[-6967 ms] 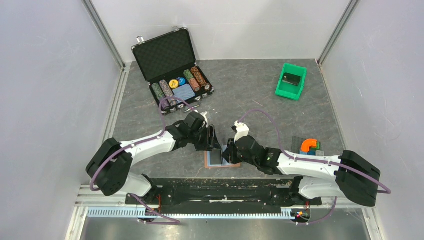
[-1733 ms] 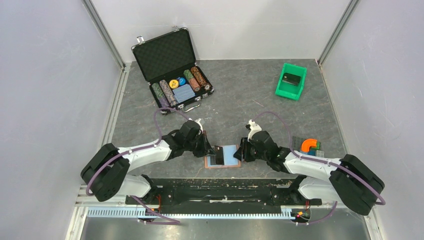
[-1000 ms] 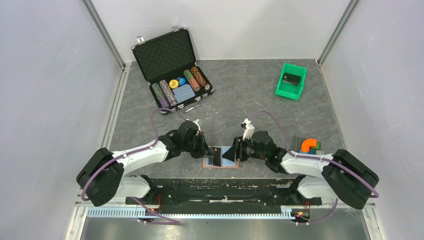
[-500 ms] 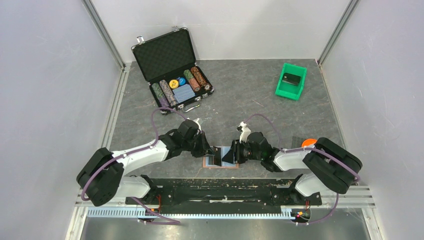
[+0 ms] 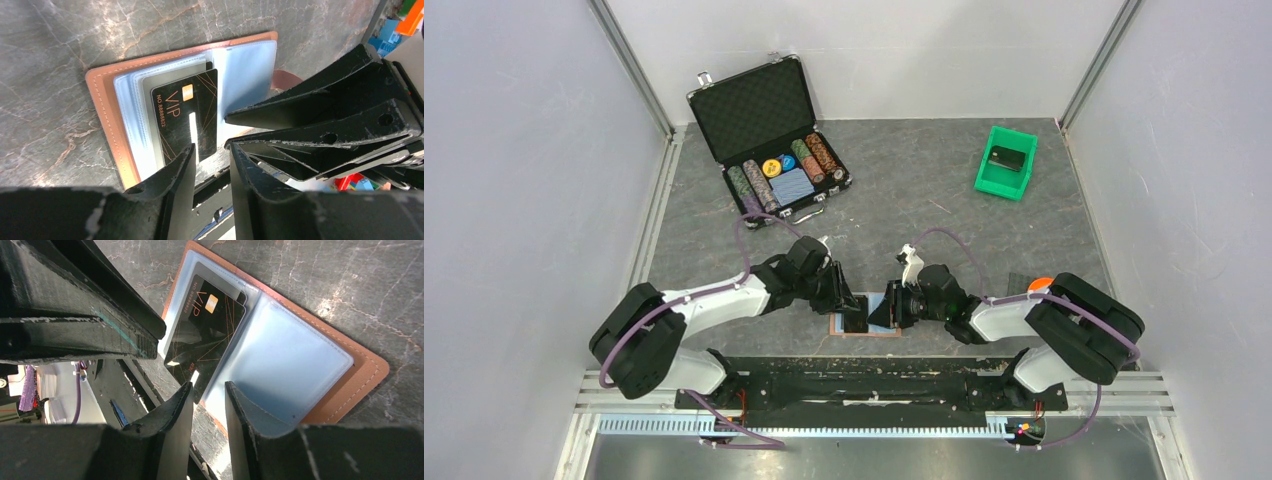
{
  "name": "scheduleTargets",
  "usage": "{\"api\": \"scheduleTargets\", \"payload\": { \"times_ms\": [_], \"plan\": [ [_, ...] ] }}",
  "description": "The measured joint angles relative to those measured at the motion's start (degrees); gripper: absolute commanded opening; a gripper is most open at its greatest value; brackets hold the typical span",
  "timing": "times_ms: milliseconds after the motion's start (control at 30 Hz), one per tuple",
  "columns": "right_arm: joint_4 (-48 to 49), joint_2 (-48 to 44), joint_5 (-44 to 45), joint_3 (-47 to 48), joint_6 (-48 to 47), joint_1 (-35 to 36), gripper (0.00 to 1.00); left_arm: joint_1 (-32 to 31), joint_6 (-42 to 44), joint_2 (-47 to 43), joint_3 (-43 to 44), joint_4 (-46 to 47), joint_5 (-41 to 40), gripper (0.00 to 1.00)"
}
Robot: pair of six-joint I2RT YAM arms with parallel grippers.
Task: Take the credit cards out of the card holder
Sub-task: Remove the credit card from the card holder.
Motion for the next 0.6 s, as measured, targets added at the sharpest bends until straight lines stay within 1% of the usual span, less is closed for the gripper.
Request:
{"api": "scheduleTargets", "payload": {
  "times_ms": [167,300,467,600],
  "plan": [
    [-0.6,-0.5,0.5,0.0,0.1,0.2,0.36,0.0,1.4,0.0,3.5,-4.7,-4.0,0.39],
    [-2.2,-1.1,1.5,0.5,0.9,0.2,0.36,0.3,3.0,0.5,4.4,-6.2,-5.9,0.33],
    [-2.8,-1.1,2.8,0.8,3.1,0.9,0.35,0.3,4.0,4.5,4.2,-5.8,-5.2,0.27],
    [-2.6,-0.3,3.3,1.2,4.3,1.4,0.33,0.4,4.0,5.8,3.2,-3.5,-2.9,0.24]
  ]
}}
